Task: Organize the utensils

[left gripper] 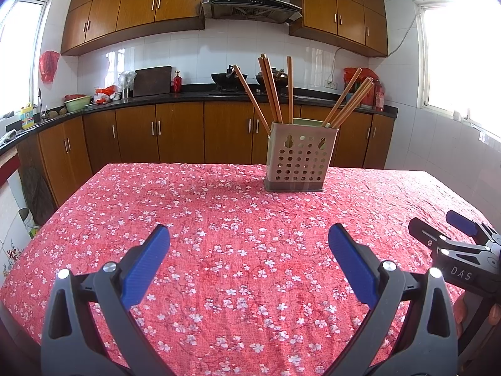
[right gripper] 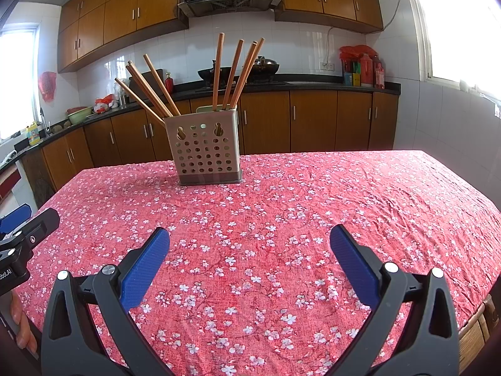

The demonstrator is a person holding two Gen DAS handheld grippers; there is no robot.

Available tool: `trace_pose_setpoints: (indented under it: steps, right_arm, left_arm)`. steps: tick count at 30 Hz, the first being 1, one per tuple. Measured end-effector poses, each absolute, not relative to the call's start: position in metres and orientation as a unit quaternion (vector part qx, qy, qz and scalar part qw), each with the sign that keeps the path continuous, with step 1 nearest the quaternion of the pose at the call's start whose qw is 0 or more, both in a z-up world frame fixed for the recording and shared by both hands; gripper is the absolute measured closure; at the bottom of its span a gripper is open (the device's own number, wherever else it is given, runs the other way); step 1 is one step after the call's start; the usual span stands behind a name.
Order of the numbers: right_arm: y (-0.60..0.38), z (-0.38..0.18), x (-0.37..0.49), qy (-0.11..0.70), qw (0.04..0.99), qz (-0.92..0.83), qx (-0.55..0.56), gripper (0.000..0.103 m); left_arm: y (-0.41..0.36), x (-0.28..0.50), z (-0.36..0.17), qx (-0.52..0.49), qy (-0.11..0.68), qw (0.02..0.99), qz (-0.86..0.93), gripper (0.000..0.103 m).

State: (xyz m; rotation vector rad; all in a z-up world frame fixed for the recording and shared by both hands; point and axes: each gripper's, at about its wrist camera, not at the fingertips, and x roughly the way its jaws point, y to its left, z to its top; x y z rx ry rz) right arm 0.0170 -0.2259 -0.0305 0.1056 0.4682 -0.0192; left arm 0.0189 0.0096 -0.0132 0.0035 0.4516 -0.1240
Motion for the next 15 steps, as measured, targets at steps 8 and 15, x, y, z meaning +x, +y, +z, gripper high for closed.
trace_pose_setpoints:
  steps: [8, 15]
  right_arm:
    - [-0.2264, -0.0304, 0.0173, 0.232, 0.971, -0.01, 0.053, 0.002]
    - [-0.227, -0.0307, 0.0171, 0.232, 0.971, -0.009, 0.053, 0.002]
  left_arm:
    - [0.0091, 0.0198, -0.0123, 0.001, 0.226, 0.972, -0.058, 0.004]
    - [0.0111, 0.022, -0.0118, -0.008, 0.232, 0.971, -0.058, 0.004]
